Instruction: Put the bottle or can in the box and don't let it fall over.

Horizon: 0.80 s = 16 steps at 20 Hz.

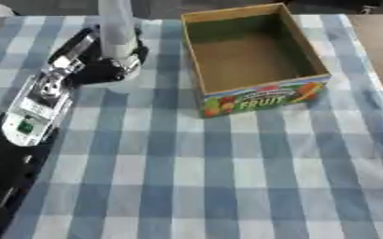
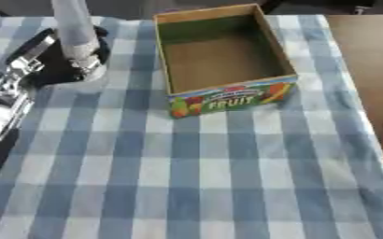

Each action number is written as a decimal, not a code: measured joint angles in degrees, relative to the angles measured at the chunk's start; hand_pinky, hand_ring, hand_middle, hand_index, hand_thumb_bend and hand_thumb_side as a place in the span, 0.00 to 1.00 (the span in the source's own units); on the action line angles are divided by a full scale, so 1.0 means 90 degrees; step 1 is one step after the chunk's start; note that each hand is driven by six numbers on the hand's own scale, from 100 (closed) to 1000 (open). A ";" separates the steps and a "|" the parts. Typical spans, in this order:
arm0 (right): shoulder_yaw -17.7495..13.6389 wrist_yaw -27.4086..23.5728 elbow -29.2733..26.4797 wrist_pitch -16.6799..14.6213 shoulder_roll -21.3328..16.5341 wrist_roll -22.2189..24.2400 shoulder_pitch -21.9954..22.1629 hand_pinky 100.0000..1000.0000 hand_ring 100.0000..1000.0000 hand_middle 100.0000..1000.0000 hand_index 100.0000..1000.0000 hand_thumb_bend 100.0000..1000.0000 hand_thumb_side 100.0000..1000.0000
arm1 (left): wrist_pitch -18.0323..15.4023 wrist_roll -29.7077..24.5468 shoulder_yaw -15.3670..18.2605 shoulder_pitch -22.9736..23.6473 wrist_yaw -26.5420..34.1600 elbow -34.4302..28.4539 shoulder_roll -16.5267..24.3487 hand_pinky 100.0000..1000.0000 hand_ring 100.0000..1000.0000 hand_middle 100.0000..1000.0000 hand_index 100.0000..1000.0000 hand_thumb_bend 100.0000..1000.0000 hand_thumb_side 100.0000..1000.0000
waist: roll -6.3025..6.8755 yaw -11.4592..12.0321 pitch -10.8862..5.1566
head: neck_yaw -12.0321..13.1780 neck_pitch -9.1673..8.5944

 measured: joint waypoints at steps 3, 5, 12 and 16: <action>0.0005 0.0000 0.0001 -0.0003 0.0000 0.0006 -0.0002 0.87 1.00 1.00 1.00 0.00 0.66 | 0.0041 0.0014 -0.0062 -0.0290 0.0072 -0.0057 -0.0039 1.00 0.58 0.77 0.25 0.00 0.29 | 0.0015 -0.0054 0.0000 | 0.0028 -0.0002; 0.0007 0.0000 0.0001 -0.0003 0.0000 0.0016 -0.0005 0.87 1.00 1.00 1.00 0.00 0.66 | 0.0060 0.0028 -0.0093 -0.0478 0.0089 -0.0056 -0.0100 1.00 0.58 0.78 0.24 0.00 0.30 | 0.0038 -0.0093 0.0000 | 0.0059 -0.0006; 0.0043 -0.0003 0.0006 0.0021 0.0000 0.0064 -0.0092 0.87 1.00 1.00 1.00 0.00 0.66 | 0.0073 0.0122 -0.0166 -0.0951 0.0050 0.0203 -0.0431 1.00 0.58 0.80 0.24 0.00 0.34 | 0.0097 -0.0281 0.0005 | 0.0217 -0.0092; 0.0086 -0.0003 0.0007 0.0051 0.0002 0.0103 -0.0175 0.87 1.00 1.00 1.00 0.00 0.66 | 0.0089 0.0255 -0.0174 -0.1253 -0.0012 0.0544 -0.0714 1.00 0.58 0.80 0.24 0.00 0.37 | 0.0131 -0.0433 0.0066 | 0.0355 -0.0180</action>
